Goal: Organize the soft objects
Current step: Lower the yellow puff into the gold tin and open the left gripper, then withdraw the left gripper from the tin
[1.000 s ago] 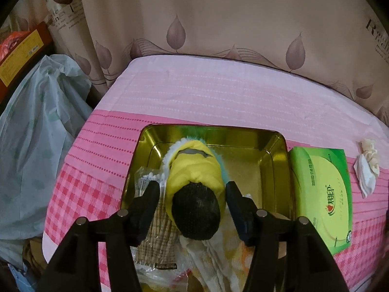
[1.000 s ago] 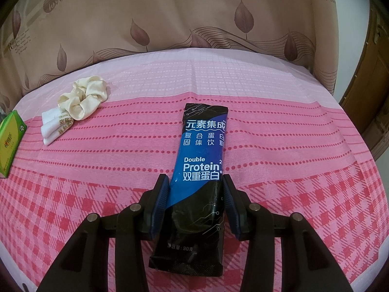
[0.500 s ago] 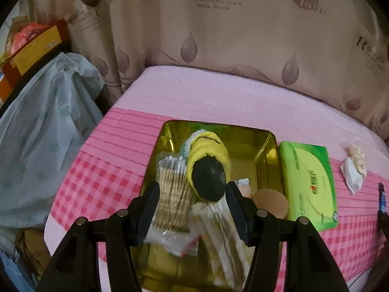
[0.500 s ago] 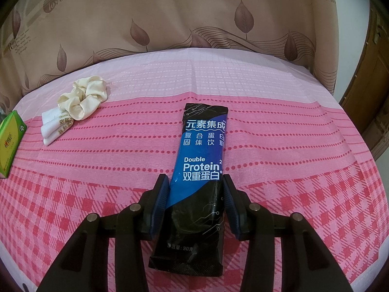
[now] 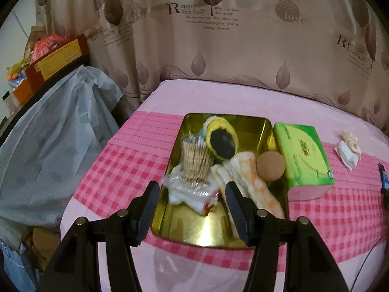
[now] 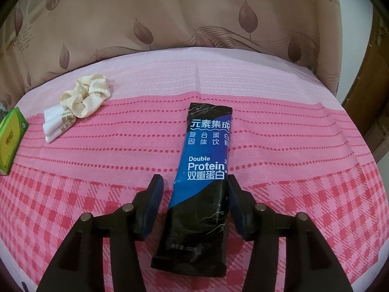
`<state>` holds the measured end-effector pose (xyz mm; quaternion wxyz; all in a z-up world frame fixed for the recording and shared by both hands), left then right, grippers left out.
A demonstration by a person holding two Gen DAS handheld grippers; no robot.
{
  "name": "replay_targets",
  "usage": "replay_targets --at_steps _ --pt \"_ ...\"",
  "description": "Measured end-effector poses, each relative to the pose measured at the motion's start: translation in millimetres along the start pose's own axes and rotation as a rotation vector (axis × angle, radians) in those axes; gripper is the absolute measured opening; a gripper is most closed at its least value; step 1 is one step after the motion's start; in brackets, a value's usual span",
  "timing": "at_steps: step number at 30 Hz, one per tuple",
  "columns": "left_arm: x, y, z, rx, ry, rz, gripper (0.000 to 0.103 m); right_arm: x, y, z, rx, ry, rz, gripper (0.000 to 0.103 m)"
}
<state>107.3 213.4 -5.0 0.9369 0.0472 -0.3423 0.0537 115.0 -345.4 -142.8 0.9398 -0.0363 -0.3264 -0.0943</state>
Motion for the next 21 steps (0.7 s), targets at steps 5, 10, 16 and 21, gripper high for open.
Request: replay_targets --at_steps 5,10,16,21 --pt "-12 11 -1 0.038 -0.012 0.035 0.058 0 0 0 -0.003 0.0 0.003 0.049" --pt "-18 16 -2 0.054 -0.022 0.044 0.058 -1 1 0 -0.011 -0.001 0.011 0.049" --pt "-19 24 3 0.074 -0.065 0.051 0.058 -1 0 0 -0.02 0.0 0.006 0.047" --pt "-20 31 -1 0.062 -0.051 0.08 0.058 -2 7 2 -0.051 -0.003 0.008 0.04"
Point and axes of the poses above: each gripper's, at about its wrist camera, not at the fingertips, and z roughly against the way its jaws point, y to its left, x to its top, the point moved 2 cm from there along -z, roughly the way its jaws point, and after that the axes turned 2 degrees about z, right-handed, at the moved point
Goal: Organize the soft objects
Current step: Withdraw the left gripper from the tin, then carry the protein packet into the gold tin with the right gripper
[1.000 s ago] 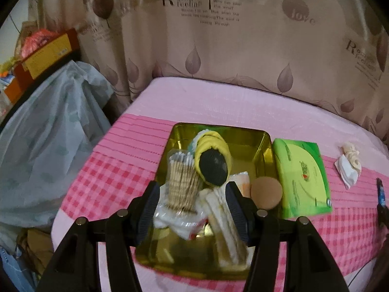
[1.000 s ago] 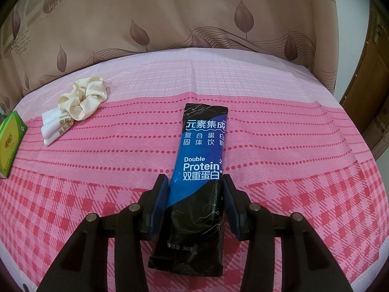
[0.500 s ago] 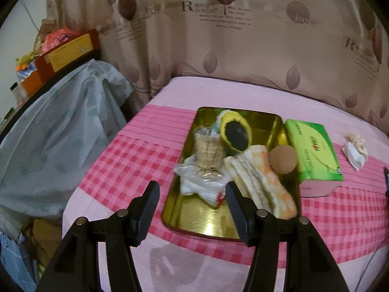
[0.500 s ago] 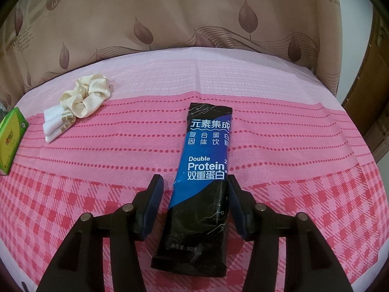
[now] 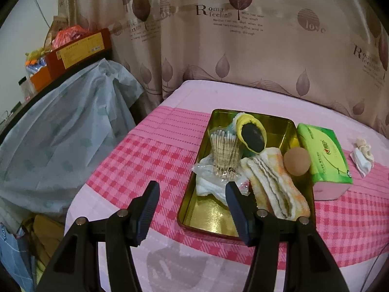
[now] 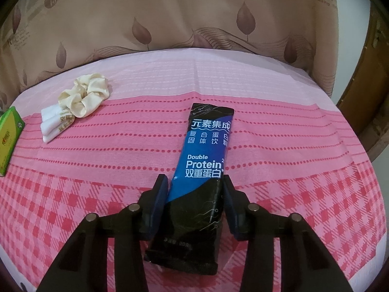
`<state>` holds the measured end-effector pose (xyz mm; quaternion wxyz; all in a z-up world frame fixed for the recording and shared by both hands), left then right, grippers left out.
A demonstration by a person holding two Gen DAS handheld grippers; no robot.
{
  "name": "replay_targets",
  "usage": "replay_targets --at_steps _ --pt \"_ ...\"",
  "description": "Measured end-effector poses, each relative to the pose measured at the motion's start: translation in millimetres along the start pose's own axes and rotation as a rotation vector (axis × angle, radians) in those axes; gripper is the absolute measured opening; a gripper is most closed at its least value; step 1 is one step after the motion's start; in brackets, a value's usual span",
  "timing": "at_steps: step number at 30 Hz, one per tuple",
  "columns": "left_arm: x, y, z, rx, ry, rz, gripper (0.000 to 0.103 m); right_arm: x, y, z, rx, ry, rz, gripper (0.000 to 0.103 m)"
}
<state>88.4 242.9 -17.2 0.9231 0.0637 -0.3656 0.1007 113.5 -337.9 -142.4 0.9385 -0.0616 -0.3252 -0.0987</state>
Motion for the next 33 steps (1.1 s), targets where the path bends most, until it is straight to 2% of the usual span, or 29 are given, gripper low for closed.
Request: replay_targets --at_steps 11,20,27,33 --pt "2 20 2 -0.014 0.0 0.095 0.058 -4 13 13 -0.038 -0.015 -0.027 0.035" --pt "2 31 2 -0.006 0.001 0.15 0.058 -2 43 41 0.032 -0.059 0.002 0.035" --pt "2 38 1 0.001 0.012 0.19 0.058 7 97 69 0.119 -0.1 0.084 0.035" --pt "2 46 -1 0.015 0.015 0.228 0.058 18 164 96 0.236 -0.134 0.179 0.035"
Point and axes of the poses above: each gripper's, at about its wrist camera, not at the fingertips, and z roughly against the way its jaws point, y to its left, x to its top, the point moved 2 cm from there along -z, roughly the way its jaws point, and after that the axes turned 2 degrees about z, right-handed, at the moved point
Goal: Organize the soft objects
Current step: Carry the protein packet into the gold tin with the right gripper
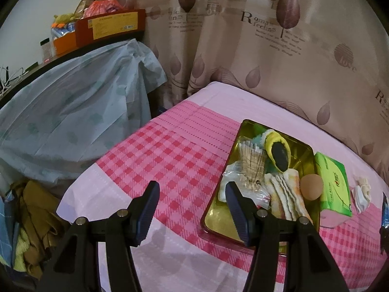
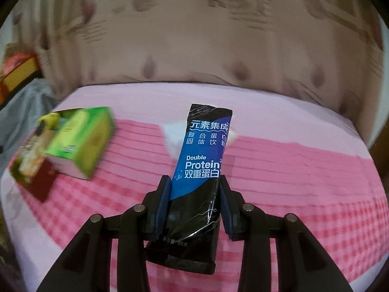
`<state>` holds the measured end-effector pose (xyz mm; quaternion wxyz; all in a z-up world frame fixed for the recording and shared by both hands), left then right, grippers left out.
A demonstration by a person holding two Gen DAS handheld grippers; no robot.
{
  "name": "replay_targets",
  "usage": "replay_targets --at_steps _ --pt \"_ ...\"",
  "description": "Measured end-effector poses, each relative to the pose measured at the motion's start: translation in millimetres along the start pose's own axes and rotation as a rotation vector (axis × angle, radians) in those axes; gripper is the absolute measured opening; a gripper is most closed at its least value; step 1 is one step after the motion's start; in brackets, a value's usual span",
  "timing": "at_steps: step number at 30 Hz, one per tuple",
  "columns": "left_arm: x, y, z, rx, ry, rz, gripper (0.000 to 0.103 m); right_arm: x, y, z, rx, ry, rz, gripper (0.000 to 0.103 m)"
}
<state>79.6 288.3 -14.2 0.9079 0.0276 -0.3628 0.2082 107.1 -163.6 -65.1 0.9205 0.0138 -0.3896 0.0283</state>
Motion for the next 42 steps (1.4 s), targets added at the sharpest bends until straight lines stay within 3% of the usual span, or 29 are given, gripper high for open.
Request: replay_targets --at_steps 15,20,28,42 --pt "0 12 -1 0.071 0.002 0.021 0.058 45 197 2 0.343 -0.043 0.283 0.035" --pt "1 24 4 0.101 -0.015 0.057 0.058 44 247 -12 0.385 -0.019 0.366 0.035" --pt "4 31 3 0.108 -0.01 0.081 0.058 42 285 -36 0.415 0.022 0.422 0.035" --pt "3 27 2 0.11 -0.006 0.068 0.058 32 296 -53 0.411 0.049 0.462 0.04"
Point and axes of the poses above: each gripper's, at about its wrist camera, not at the fingertips, and z roughly against the way its jaws point, y to its left, x to its top, the point moved 2 cm from there along -z, roughly the way its jaws point, and after that the axes turned 2 degrees about z, right-handed, at the moved point
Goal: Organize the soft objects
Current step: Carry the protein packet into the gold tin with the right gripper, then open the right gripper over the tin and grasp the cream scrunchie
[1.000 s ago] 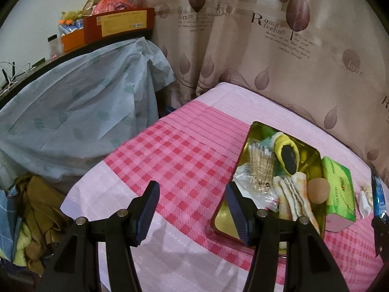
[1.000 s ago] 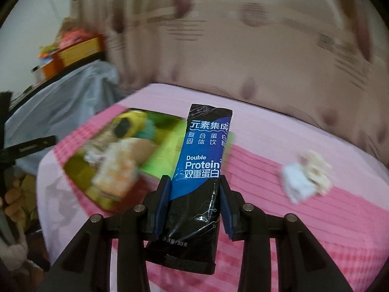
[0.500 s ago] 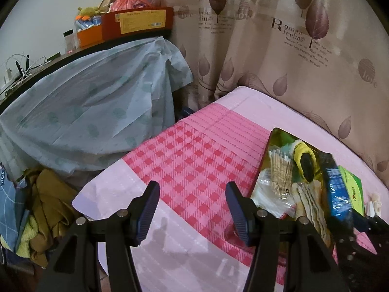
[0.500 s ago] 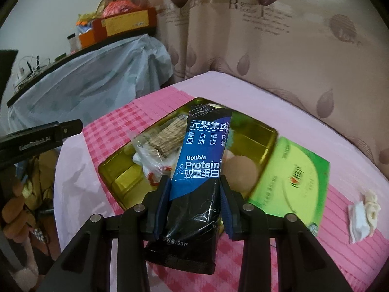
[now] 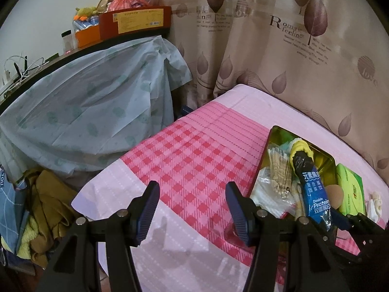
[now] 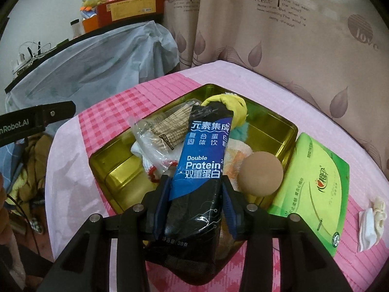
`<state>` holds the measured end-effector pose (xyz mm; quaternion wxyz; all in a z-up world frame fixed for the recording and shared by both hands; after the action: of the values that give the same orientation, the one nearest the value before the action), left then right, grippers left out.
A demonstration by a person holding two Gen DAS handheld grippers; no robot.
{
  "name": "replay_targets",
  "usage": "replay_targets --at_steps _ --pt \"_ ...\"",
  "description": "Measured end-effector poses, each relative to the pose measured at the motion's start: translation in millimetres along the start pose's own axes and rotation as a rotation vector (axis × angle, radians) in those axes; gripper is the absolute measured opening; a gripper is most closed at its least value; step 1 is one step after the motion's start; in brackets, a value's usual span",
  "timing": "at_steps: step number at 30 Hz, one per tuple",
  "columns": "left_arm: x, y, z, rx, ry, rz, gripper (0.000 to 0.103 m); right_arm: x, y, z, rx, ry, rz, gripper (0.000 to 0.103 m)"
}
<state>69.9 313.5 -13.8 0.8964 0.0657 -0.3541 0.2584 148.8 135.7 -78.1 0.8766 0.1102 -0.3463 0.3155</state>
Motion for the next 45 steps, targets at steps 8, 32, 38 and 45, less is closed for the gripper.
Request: replay_targets --at_steps 8,32,38,45 --pt "-1 -5 1 -0.002 -0.002 -0.013 0.058 0 -4 19 0.001 -0.044 -0.03 0.055" --pt "-5 -16 7 0.001 -0.035 -0.079 0.058 -90 -232 99 -0.393 -0.056 -0.371 0.063" --pt "-7 -27 11 -0.02 -0.066 -0.129 0.058 -108 -292 94 -0.468 -0.021 -0.457 0.064" --pt "-8 -41 11 -0.07 -0.084 -0.179 0.058 -109 -334 65 -0.476 0.016 -0.504 0.067"
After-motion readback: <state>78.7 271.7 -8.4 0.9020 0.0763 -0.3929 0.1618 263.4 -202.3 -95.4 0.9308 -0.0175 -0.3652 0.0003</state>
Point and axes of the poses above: each gripper's, at about its wrist camera, not at the fingertips, and z roughly against the way its jaws point, y to its left, x to its top, the point moved 2 cm from there along -z, roughly the way its jaws point, and after that the axes turned 2 degrees about z, right-handed, at the moved point
